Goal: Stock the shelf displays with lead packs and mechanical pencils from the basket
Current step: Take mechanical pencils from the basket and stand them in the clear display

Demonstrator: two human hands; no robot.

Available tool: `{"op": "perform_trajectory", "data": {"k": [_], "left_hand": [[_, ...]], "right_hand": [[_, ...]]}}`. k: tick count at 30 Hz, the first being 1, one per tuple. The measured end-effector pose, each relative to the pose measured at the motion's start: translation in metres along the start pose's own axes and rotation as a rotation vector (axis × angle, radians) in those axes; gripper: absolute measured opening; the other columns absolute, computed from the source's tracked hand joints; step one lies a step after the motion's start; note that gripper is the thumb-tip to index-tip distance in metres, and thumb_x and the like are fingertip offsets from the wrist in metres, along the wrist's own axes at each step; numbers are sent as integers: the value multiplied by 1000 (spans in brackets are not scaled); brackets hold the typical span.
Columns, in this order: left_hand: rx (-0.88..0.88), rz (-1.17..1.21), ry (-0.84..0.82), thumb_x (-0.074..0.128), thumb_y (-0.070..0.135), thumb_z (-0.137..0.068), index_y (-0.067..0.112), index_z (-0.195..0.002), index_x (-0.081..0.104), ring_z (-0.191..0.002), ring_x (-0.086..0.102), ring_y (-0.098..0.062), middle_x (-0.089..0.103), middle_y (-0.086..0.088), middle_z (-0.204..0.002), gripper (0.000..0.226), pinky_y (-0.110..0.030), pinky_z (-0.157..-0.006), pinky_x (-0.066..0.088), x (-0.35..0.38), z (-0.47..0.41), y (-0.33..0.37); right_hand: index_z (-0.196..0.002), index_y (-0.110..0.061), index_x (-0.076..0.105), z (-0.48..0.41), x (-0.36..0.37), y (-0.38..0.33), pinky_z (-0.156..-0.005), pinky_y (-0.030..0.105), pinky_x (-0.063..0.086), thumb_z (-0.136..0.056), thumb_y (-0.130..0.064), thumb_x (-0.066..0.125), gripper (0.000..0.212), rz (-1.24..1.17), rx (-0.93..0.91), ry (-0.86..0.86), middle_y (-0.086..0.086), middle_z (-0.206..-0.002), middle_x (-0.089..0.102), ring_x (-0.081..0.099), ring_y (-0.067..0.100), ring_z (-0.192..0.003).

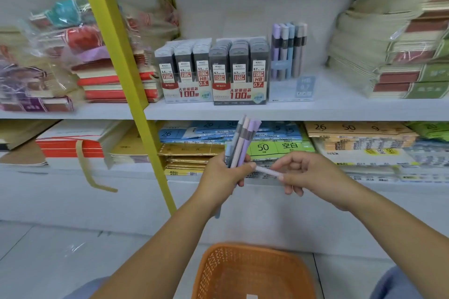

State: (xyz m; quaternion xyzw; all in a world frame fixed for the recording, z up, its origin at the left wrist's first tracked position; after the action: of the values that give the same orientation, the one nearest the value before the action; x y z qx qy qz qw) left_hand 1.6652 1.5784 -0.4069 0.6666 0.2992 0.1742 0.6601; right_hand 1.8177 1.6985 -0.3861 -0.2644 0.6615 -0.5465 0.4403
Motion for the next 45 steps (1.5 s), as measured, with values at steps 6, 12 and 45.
{"op": "perform_trajectory", "data": {"k": [6,12,45], "left_hand": [[-59,68,33,79,21,-85,18,-92,68,-47,51,-6,61,8,-56,13,-19,-44,40,-5,-3,-2],[-62,118,16,80,24,-85,19,-96,67,-47,50,-8,62,6,-58,18,-19,-43,40,0,-1,12],[273,183,35,71,35,-91,26,-100,63,-51,56,-10,72,2,-75,15,-14,-45,41,26,-81,145]], "right_hand": [[-110,2,59,-2,-18,-13,-74,29,60,-90,0,55,20,-556,-90,189,22,-104,71,72,35,-89],[-106,-8,58,0,-24,-40,-59,28,58,-97,-5,51,12,-390,-162,336,15,-98,74,71,23,-75],[-108,-42,51,-70,-145,-180,-73,9,44,-96,-32,51,16,647,-474,440,-22,-97,66,62,-8,-92]]}}
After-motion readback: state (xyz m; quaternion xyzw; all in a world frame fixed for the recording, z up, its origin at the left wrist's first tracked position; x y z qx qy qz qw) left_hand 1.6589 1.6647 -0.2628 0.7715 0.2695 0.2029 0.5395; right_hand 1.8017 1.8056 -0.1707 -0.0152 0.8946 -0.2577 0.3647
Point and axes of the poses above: each hand's wrist, its own z-axis away from the middle knuckle, its own x-axis out of the palm, y = z × x, the point moved 6 cm from there along -z, towards the middle knuckle
